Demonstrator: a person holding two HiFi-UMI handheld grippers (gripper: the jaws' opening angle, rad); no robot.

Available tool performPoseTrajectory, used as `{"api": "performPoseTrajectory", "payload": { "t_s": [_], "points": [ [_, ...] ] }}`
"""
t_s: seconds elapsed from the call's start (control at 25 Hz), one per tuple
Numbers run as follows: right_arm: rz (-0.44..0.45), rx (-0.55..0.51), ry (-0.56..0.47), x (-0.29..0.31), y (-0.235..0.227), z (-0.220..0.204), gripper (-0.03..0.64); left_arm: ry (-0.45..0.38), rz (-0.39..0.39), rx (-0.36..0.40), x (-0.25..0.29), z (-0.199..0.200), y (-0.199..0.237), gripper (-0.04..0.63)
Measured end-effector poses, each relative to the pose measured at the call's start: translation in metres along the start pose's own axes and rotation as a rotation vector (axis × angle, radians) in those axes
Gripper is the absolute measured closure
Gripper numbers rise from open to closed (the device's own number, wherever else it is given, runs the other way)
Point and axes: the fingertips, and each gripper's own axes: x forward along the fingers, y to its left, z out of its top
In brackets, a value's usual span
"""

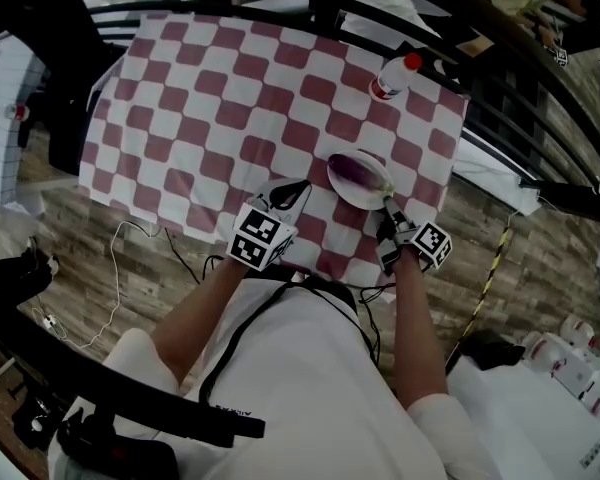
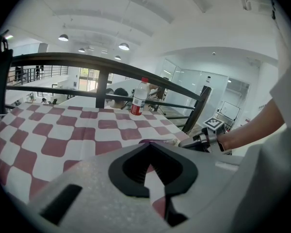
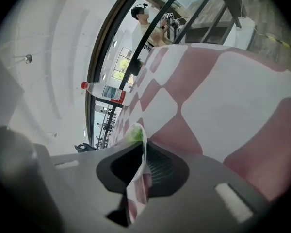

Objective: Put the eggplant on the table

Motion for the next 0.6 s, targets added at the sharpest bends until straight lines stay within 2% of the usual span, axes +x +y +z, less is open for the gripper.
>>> {"api": "performPoseTrajectory", "payload": {
  "t_s": [0.6],
  "points": [
    [-0.158,-0.138,-0.002,0.0057,-0.0095,0.0044,0.566,0.008,0.004,0.017,-0.0006,-0.0008,-0.0103,0.589]
  ]
}}
